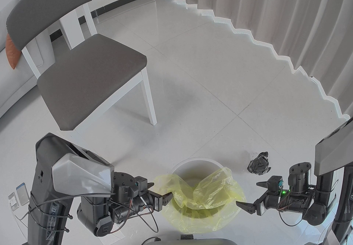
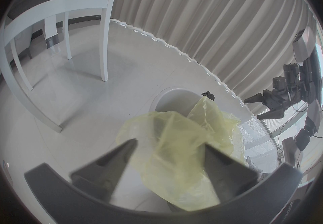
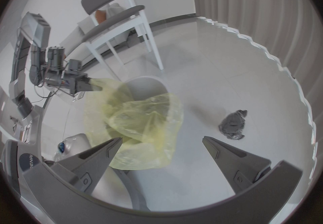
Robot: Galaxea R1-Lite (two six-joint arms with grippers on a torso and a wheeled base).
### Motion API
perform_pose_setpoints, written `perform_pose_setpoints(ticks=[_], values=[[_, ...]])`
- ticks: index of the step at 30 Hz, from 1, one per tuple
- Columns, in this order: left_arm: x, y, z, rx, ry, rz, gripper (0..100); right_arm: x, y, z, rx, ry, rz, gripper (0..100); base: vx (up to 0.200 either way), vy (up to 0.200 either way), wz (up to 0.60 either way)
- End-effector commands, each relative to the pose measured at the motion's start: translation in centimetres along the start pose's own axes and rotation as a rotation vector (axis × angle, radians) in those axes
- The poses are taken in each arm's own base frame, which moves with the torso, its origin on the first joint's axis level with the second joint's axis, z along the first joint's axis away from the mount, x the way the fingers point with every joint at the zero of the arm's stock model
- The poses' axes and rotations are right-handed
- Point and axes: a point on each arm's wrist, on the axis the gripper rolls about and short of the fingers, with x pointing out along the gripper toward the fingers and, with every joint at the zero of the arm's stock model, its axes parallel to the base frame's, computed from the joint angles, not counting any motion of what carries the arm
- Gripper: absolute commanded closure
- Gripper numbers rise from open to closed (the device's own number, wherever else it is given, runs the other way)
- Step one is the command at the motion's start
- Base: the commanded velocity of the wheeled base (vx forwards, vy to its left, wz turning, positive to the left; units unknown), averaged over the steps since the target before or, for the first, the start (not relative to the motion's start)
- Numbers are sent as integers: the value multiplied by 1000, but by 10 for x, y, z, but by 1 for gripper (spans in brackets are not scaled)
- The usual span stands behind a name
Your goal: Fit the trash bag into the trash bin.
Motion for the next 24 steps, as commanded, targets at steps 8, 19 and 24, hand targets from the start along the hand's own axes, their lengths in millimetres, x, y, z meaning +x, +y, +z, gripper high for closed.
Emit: perform_pose_setpoints(ticks=[8, 19, 24], values=[[-8, 5, 7, -7, -29, 28, 0, 30, 61, 17, -173, -94, 115, 0, 0, 0, 0], [-11, 17, -1, -27, 3, 70, 0, 69, 72, -3, -391, -44, 143, 0, 0, 0, 0], [-17, 18, -1, -32, 12, 85, 0, 80, 75, -3, -458, -56, 146, 0, 0, 0, 0]])
